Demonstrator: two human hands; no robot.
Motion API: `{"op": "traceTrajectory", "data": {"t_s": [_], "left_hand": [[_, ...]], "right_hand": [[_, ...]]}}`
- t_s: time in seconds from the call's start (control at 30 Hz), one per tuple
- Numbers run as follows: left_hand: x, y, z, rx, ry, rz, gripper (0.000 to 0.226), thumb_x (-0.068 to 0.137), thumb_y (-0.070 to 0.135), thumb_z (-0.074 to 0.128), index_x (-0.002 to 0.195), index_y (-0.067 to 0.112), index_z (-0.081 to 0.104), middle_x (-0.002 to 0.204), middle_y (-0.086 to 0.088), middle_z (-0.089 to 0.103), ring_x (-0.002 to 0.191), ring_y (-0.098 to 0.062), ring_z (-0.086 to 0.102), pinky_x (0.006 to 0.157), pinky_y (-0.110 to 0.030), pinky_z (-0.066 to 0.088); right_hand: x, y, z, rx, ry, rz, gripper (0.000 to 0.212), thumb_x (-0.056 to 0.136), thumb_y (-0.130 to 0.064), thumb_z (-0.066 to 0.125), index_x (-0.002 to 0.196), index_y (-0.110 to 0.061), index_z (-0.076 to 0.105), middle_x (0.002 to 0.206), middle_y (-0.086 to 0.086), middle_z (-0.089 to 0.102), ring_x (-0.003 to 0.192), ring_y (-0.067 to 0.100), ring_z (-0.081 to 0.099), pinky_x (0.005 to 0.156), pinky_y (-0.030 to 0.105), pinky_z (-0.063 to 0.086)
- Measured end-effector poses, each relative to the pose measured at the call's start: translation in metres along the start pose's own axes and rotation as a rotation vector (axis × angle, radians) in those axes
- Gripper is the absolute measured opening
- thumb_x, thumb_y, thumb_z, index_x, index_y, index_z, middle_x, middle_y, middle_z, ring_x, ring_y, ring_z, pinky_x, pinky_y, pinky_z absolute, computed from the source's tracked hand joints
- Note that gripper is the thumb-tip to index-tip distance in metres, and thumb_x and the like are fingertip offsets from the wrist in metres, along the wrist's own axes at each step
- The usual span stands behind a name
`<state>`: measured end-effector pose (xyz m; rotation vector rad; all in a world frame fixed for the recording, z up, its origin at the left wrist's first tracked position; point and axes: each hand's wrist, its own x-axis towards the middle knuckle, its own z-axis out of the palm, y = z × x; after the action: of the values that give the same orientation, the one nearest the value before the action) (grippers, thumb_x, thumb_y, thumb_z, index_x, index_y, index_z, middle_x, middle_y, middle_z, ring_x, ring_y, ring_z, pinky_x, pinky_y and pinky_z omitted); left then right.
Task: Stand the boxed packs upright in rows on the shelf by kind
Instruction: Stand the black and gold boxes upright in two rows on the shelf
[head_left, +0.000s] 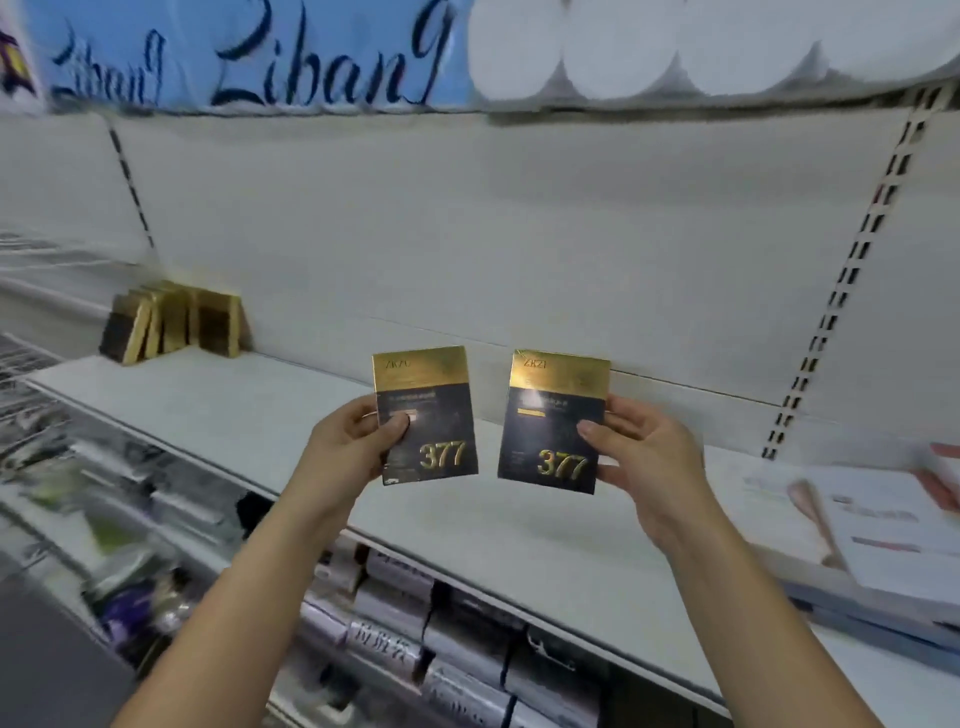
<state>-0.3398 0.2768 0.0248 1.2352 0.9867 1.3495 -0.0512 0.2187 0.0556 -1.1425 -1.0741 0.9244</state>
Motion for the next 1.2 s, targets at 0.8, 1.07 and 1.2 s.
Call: {"op": "traceTrajectory", "data": {"t_s": [0.8,1.07,1.2], "left_hand": [[0.135,-0.002,-0.346,0.083,0.192,-0.046,0.033,0.101,0.015,0.063,0.132,0.026,0.058,0.106,-0.003,0.08,0.096,-0.025,0.078,0.071,-0.034,0.061],[0.226,-0.007,-0.376,0.119,0.105,-0.037,0.036,0.1,0.013,0.062,0.135,0.023,0.061,0.114,-0.004,0.078,0.103,-0.027,0.076,0.085,-0.046,0.059],[0.257,-0.008,-0.393,0.115,0.039,-0.028,0.039,0.099,0.014,0.064,0.135,0.029,0.061,0.117,-0.003,0.077,0.105,-0.027,0.075,0.091,-0.052,0.059]], "right_hand": [[0.123,0.072,0.374,0.0,-0.124,0.102,0.029,0.091,0.005,0.067,0.111,-0.016,0.069,0.098,0.006,0.08,0.079,0.021,0.077,0.058,0.031,0.061],[0.183,0.094,0.428,0.012,-0.049,0.127,0.028,0.091,0.004,0.068,0.11,-0.016,0.068,0.091,0.0,0.08,0.076,0.017,0.077,0.063,0.034,0.062],[0.199,0.107,0.449,-0.021,-0.021,0.149,0.029,0.091,0.004,0.066,0.111,-0.017,0.068,0.091,-0.003,0.08,0.076,0.015,0.077,0.061,0.029,0.062]]}}
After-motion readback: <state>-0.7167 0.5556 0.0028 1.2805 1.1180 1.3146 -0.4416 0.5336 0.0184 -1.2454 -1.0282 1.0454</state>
